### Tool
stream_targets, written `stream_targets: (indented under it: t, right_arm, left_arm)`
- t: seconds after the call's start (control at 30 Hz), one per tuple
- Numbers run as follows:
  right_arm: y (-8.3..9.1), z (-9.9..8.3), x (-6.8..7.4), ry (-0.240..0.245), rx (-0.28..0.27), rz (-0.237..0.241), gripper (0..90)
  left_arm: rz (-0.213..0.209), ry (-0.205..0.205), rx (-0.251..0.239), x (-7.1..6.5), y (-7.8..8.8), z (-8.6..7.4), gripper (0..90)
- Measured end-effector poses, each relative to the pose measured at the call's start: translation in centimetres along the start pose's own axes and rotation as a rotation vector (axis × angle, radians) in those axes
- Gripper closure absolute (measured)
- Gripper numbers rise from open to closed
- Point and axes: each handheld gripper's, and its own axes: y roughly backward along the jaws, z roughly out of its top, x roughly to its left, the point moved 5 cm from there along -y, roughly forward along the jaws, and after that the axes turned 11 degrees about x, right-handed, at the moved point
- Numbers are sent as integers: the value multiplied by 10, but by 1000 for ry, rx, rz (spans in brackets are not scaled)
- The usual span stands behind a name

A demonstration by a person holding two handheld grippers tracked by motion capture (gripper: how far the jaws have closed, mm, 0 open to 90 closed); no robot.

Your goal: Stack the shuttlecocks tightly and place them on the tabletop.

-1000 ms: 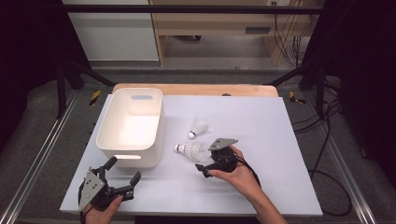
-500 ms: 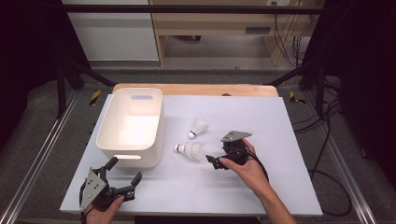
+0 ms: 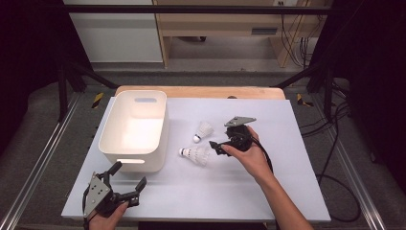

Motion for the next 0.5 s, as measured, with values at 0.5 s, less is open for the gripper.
stream_targets:
  t: [0.5]
  right_arm:
    - [-26, 17, -13, -58, -14, 11, 103]
  left_arm:
    - [-3, 12, -4, 1, 1, 0, 12]
